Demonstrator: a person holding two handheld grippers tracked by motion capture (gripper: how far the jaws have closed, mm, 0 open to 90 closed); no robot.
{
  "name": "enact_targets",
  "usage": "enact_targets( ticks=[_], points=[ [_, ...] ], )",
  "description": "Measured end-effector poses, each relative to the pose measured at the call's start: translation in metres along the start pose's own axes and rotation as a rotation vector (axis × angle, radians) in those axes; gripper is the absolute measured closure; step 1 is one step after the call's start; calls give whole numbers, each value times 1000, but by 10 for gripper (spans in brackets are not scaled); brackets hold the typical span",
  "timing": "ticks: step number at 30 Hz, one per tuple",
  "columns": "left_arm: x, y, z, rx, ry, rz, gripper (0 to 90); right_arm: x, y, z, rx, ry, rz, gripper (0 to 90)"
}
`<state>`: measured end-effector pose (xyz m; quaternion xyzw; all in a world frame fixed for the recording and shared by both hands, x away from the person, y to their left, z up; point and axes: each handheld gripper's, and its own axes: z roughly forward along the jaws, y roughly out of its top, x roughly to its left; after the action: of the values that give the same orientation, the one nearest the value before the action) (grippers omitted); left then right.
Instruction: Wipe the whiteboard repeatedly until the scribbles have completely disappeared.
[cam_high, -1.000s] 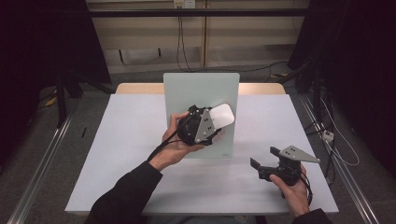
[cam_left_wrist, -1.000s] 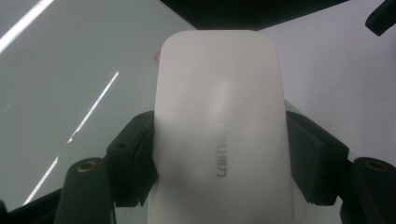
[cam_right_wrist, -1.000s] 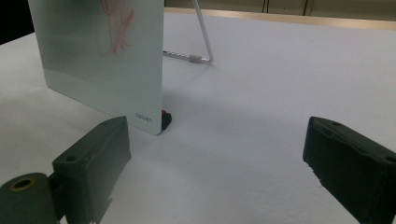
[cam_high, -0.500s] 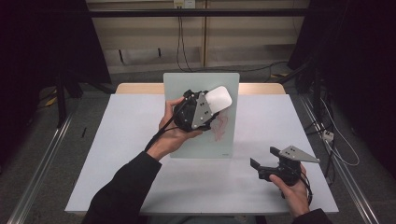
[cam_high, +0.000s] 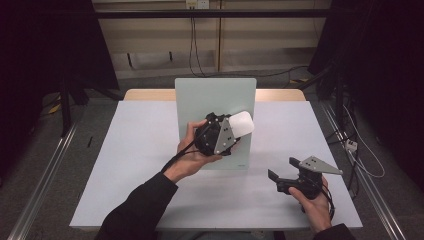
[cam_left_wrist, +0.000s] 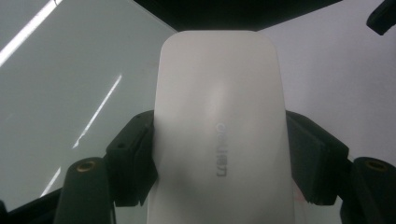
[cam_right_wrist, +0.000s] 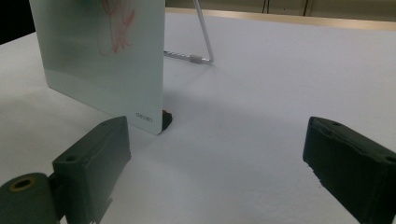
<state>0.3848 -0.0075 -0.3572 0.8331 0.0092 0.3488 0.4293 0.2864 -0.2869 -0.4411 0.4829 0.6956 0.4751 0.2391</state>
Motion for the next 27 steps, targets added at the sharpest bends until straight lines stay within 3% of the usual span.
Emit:
enact_targets(
  ticks=[5,9,17,27],
  points=[
    [-6,-2,2,8,-19,4,311,0,0,0,1,0,-1,74],
    [-3,-1,1,12,-28,-8,311,0,0,0,0,0,0,74],
    [10,7,-2,2,3,-23,311,0,0,0,3,0,1,75],
    [27,20,-3,-8,41,-13,311,0,0,0,1,2,0,76]
  ],
)
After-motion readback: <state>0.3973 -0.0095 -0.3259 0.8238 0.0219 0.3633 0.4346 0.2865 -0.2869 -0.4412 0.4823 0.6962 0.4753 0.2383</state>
